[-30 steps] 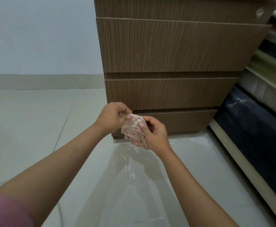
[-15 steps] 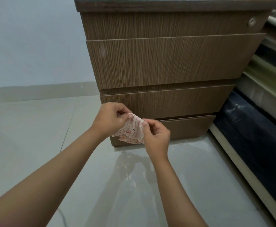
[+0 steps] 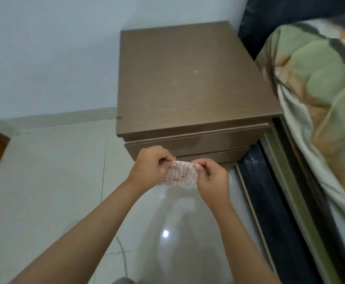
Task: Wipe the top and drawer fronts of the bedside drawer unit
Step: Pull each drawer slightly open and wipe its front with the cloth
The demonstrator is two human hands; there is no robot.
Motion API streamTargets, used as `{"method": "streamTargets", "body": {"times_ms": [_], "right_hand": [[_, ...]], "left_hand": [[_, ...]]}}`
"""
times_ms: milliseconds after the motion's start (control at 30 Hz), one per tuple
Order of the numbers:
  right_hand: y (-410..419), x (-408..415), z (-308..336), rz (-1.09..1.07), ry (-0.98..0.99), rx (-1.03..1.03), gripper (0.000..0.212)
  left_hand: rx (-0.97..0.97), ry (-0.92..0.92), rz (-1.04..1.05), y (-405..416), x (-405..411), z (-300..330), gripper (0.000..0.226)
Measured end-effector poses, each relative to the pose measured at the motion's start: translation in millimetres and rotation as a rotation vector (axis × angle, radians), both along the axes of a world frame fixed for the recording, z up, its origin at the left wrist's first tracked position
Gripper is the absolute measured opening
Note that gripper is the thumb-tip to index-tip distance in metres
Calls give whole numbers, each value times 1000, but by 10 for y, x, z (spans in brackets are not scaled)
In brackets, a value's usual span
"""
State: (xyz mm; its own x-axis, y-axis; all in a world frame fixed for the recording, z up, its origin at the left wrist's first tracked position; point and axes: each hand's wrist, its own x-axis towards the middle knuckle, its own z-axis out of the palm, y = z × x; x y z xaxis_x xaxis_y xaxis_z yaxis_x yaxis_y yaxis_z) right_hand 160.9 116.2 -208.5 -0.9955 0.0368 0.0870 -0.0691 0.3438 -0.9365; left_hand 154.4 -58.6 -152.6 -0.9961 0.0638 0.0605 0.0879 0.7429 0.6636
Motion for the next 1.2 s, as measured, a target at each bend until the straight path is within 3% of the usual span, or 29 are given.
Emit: {"method": "streamTargets", "body": {"times_ms": [233, 433, 833, 1033, 1200], "right_hand": [[494, -351, 1972, 131, -42, 203, 20], [635, -1042, 2773, 205, -44, 309, 19], [1086, -2553, 2539, 156, -51, 581, 13], [1372, -2671, 1911, 273, -136, 666, 9], [1547, -2429, 1535, 426, -335, 673, 13]], "left_hand": [[-38, -178, -54, 363, -296, 1783, 14], [-97, -110, 5, 565, -901, 2520, 10], [3, -88, 27, 1165, -2293, 1969, 9], [-2, -199, 2, 1463, -2352, 1328, 10], [-27, -341, -16, 1653, -2144, 992, 10]]}}
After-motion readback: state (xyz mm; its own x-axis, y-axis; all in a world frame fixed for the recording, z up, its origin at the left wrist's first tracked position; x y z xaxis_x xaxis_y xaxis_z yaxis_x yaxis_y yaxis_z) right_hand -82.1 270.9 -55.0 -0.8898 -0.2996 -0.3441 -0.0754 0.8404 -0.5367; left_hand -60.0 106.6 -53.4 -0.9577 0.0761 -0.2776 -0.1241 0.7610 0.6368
